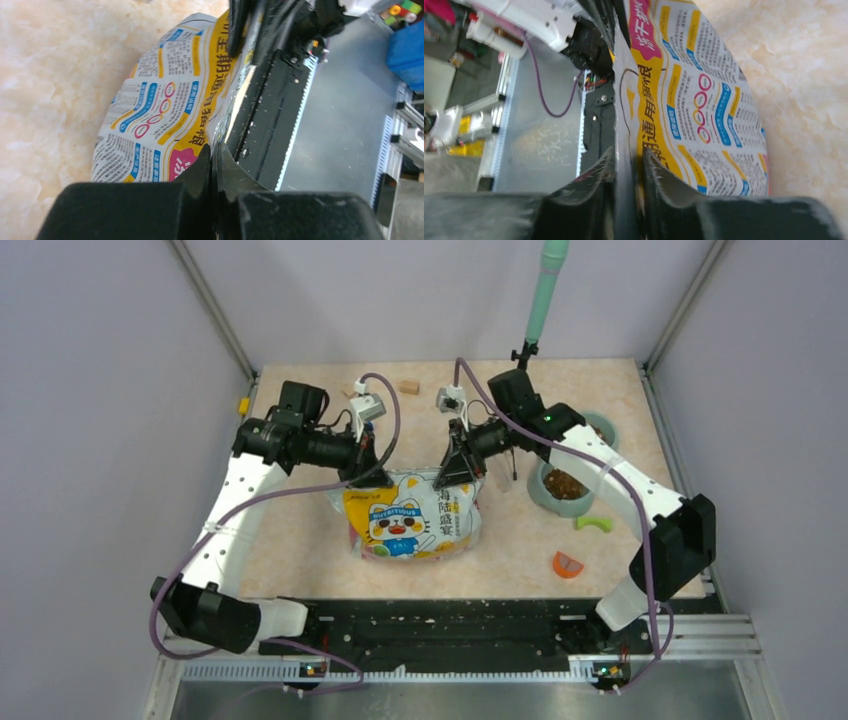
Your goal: Serve the pet food
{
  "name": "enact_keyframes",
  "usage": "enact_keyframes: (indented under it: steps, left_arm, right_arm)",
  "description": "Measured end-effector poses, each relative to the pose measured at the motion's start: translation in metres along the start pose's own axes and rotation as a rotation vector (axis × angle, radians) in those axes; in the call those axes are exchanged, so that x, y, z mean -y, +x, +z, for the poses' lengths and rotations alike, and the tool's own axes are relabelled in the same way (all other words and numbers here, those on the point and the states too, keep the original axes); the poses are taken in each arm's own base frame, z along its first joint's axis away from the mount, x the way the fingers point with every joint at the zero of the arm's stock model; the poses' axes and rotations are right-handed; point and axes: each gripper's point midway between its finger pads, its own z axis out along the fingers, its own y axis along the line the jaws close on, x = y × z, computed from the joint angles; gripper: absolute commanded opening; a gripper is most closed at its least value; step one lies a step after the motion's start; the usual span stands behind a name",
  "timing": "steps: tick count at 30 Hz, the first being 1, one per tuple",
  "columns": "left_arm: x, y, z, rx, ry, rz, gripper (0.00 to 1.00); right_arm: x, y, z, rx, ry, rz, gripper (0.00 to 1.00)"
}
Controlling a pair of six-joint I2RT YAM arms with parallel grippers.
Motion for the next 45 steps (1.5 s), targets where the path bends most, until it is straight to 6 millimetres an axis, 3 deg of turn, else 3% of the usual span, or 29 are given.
enact_keyframes:
  steps: [3,7,8,10,18,26,35,39,40,45]
  left_arm:
    - [-0.011,-0.002,-0.004,0.013,-0.064,-0.015,0.00]
    - [-0.022,-0.003,-0.014,0.032,-0.148,-0.037,0.00]
    - [-0.024,-0.003,-0.015,0.034,-0.161,-0.040,0.00]
    - [-0.025,-0.003,-0.017,0.036,-0.175,-0.046,0.00]
    - [-0.032,-0.005,-0.018,0.041,-0.214,-0.047,0.00]
    - [-0.065,-0.020,-0.035,0.109,-0.356,-0.042,0.00]
    - [-0.107,-0.031,-0.064,0.179,-0.509,-0.086,0.00]
    - [-0.117,-0.035,-0.070,0.198,-0.556,-0.077,0.00]
    - [-0.119,-0.035,-0.070,0.200,-0.561,-0.075,0.03]
    - [-0.119,-0.044,-0.076,0.239,-0.562,-0.022,0.78]
  right_arm:
    - [0.006,-0.002,-0.008,0.002,0.072,0.037,0.40]
    - [0.016,-0.006,-0.026,0.014,0.205,0.036,0.37]
    - [0.018,-0.006,-0.029,0.016,0.225,0.032,0.28]
    - [0.020,-0.005,-0.033,0.018,0.258,0.029,0.00]
    - [0.031,-0.007,-0.029,0.069,0.294,0.058,0.00]
    - [0.050,-0.043,-0.024,0.234,0.348,0.043,0.00]
    - [0.108,-0.083,0.003,0.306,0.364,0.022,0.00]
    - [0.120,-0.095,0.009,0.332,0.367,0.009,0.00]
    - [0.122,-0.096,0.010,0.334,0.365,0.012,0.00]
    - [0.127,-0.101,0.014,0.334,0.347,0.026,0.00]
